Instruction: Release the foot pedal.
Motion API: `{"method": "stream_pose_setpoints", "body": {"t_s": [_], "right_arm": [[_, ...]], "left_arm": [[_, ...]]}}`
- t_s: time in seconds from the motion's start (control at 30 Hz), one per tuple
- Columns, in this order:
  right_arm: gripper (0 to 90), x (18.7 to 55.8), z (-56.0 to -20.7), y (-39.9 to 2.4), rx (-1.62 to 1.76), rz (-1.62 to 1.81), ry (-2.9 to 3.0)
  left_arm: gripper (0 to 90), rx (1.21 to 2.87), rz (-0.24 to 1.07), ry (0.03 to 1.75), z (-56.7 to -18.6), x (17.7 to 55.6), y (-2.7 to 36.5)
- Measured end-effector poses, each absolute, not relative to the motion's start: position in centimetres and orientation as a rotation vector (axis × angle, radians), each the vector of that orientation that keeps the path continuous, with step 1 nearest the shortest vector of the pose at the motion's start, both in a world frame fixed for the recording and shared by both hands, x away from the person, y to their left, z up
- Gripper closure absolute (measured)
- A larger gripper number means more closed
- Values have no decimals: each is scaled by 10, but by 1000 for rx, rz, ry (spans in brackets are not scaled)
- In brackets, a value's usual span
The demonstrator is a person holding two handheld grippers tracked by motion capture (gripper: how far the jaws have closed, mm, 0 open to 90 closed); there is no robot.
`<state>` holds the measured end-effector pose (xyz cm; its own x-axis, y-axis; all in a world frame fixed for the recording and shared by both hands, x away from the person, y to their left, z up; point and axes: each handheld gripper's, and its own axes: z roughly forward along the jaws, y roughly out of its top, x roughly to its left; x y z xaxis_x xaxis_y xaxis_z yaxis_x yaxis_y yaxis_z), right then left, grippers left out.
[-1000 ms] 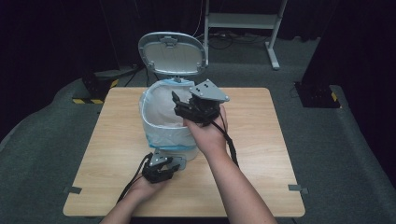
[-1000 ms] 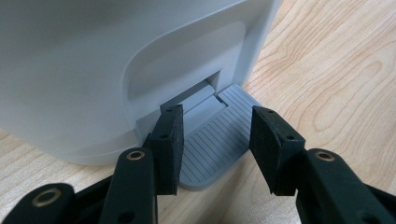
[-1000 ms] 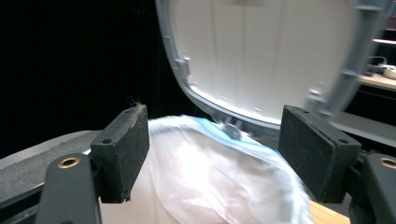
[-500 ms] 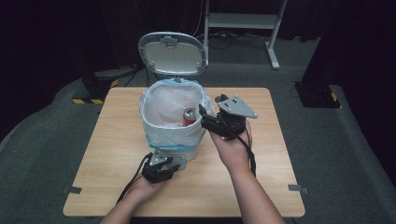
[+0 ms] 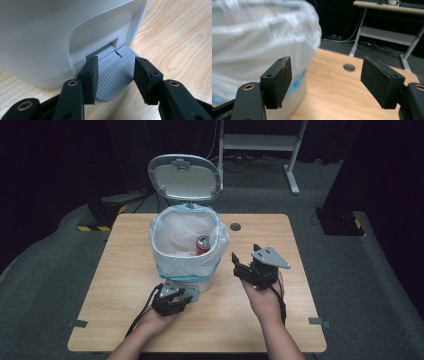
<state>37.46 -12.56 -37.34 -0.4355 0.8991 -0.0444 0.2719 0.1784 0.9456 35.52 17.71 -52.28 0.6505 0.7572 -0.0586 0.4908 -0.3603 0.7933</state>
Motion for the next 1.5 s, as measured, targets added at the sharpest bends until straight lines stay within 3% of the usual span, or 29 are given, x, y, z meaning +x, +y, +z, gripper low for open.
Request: {"method": "stream_pose_setpoints", "body": {"t_s": [0.7,1.17,1.23,1.33,1.43,1.5], "right_arm": [[265,365,-474,-157,1278,1061,1949],[278,363,-519,-168,1363,910,2054],[281,364,-522,-169,1375,900,2058],[302,365,-525,-171,1413,904,2045],[318,365,-525,-169,1417,886,2044],[318,366,-526,-166,1400,854,2068]], "left_arm": [[536,2045,432,957,-523,353,175],[536,2032,446,967,-524,350,175],[526,2023,447,973,-523,349,177],[434,1994,445,964,-522,345,184],[417,1969,399,946,-521,341,188],[393,2006,438,917,-520,337,189]]}}
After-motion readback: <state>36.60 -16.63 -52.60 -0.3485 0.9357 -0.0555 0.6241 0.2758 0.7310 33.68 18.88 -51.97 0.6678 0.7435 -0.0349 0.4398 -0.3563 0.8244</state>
